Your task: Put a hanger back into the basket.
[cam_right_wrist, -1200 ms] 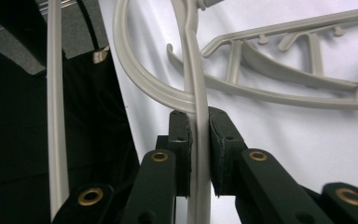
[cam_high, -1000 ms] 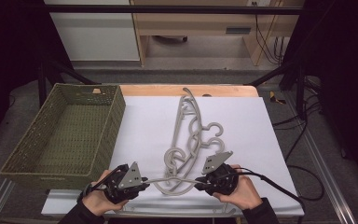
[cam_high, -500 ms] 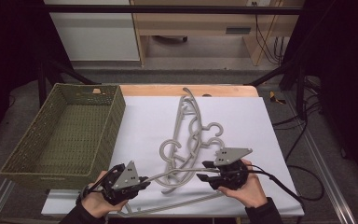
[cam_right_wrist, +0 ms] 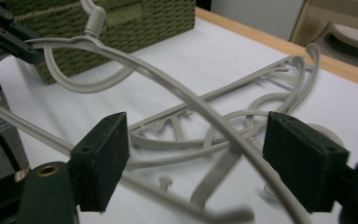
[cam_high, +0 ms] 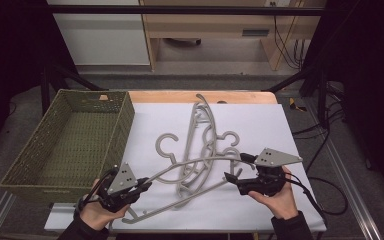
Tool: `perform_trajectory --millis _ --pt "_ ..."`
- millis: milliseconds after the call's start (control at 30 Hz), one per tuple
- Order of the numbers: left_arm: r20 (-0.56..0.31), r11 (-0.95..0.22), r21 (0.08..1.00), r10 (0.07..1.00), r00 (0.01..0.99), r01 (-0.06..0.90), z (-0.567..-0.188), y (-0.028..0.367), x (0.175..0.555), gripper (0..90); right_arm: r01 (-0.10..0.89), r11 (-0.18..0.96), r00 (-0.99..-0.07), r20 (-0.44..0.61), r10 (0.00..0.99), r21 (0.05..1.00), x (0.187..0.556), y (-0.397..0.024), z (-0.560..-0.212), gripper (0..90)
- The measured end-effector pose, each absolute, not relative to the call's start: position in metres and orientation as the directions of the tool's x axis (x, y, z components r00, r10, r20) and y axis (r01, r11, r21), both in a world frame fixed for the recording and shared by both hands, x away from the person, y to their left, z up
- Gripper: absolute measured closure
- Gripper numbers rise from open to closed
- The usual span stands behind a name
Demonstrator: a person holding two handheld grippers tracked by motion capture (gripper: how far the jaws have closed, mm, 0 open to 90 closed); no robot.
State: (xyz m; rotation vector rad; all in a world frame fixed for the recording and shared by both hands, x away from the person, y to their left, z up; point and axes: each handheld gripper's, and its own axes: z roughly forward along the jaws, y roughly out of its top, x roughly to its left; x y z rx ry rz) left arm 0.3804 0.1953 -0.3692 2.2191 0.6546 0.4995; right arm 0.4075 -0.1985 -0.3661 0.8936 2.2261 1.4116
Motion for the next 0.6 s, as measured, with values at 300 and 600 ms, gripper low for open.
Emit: perform_trajectory --millis 300,600 --pt "0.121 -0.482 0.807 0.700 0.704 0.341 -0.353 0.219 0.383 81.8 0.343 0.223 -0.671 0.072 0.738 0.912 0.413 -0.217 -0.369 8.7" --pt "0.133 -0.437 0.834 0.751 0.647 0.336 -0.337 0.237 0.388 81.8 0.359 0.208 -0.645 0.081 0.760 0.910 0.415 -0.222 -0.372 5.3"
